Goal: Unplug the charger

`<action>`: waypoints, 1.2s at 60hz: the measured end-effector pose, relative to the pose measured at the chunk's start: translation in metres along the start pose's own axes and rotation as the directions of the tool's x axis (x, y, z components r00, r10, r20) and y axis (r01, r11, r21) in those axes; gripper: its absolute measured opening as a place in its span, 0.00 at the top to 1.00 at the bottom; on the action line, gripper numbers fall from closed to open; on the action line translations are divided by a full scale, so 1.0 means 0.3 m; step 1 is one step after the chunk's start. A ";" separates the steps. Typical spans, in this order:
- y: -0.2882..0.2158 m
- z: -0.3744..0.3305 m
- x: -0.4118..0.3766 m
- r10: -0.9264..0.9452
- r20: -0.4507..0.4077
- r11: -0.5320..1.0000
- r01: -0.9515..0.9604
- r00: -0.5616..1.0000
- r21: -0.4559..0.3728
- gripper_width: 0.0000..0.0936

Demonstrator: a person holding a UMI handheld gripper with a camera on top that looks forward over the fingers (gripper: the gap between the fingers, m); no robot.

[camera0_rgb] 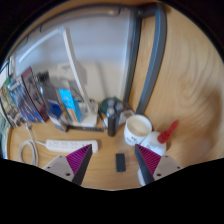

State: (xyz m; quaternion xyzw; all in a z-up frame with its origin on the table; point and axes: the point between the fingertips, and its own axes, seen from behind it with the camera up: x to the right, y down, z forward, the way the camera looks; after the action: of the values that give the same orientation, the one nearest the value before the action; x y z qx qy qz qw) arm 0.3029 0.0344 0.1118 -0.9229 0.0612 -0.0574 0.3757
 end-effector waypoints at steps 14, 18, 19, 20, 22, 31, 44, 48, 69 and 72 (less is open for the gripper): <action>-0.221 -0.413 -0.218 0.040 0.088 0.956 -0.064 0.995 0.286 0.08; -0.207 -0.513 -0.297 0.029 0.103 0.942 -0.062 0.994 0.331 0.08; -0.201 -0.536 -0.317 0.023 0.107 0.938 -0.058 0.994 0.341 0.08; -0.197 -0.558 -0.338 0.016 0.110 0.935 -0.053 0.994 0.350 0.09; -0.177 -0.595 -0.380 0.005 0.116 0.933 -0.046 0.993 0.357 0.08; -0.023 -0.708 -0.587 0.002 0.184 0.942 -0.064 0.983 0.329 0.08; 0.153 -0.809 -0.790 -0.073 0.228 0.951 -0.001 0.971 0.309 0.07; 0.177 -0.836 -0.829 -0.098 0.234 0.948 0.019 0.967 0.319 0.07; 0.246 -0.894 -0.885 -0.122 0.235 0.945 0.040 0.964 0.323 0.08; 0.247 -0.895 -0.887 -0.118 0.234 0.945 0.037 0.965 0.326 0.09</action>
State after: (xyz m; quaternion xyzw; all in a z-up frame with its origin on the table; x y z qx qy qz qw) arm -0.0055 -0.1610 0.2350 -0.8516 -0.0334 0.0356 0.5219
